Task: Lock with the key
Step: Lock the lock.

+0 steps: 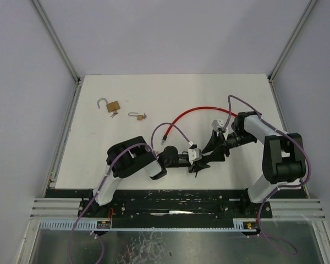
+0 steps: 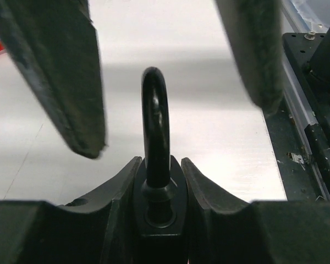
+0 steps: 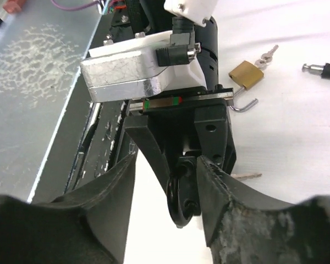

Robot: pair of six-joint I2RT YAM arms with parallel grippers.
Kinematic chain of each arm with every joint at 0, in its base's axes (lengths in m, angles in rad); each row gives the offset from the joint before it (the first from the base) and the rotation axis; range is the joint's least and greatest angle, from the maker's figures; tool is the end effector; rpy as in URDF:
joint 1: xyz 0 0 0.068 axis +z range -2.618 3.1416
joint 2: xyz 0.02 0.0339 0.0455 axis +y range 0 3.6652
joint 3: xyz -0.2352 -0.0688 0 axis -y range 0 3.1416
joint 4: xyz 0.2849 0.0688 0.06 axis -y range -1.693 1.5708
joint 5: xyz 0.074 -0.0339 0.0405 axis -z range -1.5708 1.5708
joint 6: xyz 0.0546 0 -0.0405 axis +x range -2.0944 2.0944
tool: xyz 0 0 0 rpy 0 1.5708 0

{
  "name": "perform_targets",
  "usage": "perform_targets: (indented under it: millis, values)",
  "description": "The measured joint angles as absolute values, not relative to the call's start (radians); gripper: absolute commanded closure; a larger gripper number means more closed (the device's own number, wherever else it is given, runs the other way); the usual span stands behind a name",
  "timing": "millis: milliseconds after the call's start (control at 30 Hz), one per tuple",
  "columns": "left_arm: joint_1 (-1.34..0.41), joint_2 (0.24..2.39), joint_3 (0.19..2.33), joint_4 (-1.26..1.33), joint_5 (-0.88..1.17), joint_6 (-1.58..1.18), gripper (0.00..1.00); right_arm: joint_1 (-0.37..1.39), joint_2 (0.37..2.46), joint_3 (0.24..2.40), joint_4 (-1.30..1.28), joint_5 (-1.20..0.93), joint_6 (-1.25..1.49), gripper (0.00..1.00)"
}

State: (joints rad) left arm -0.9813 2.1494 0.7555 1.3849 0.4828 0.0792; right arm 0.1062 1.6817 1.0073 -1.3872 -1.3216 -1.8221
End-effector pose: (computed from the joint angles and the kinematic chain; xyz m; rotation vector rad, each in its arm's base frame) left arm 0.1903 -0.3301 0.0394 1.1737 1.2114 -1.0710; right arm 0.2577 0.0807 0.1391 -1.4268 1.4660 1.4013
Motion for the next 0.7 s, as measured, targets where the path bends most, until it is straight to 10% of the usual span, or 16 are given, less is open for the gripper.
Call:
perform_targets:
  millis: [267,400,600,700]
  values:
    - [-0.981,2.149,0.756,1.394,0.459,0.063,1.0,0.106,1.311,0.946,-0.997,-1.094,-1.302,0.31]
    - [-0.981,2.149,0.756,1.397,0.459,0.057,1.0,0.105,1.097,0.94,-0.908,-0.979,-1.196,0.0]
    - [-0.981,2.149,0.756,1.398,0.459,0.051,1.0,0.105,0.878,0.865,-0.82,-1.027,-1.194,0.0]
    - [-0.981,2.149,0.756,1.398,0.459,0.051,1.0,0.112,0.92,0.848,-0.821,-1.06,-1.222,0.16]
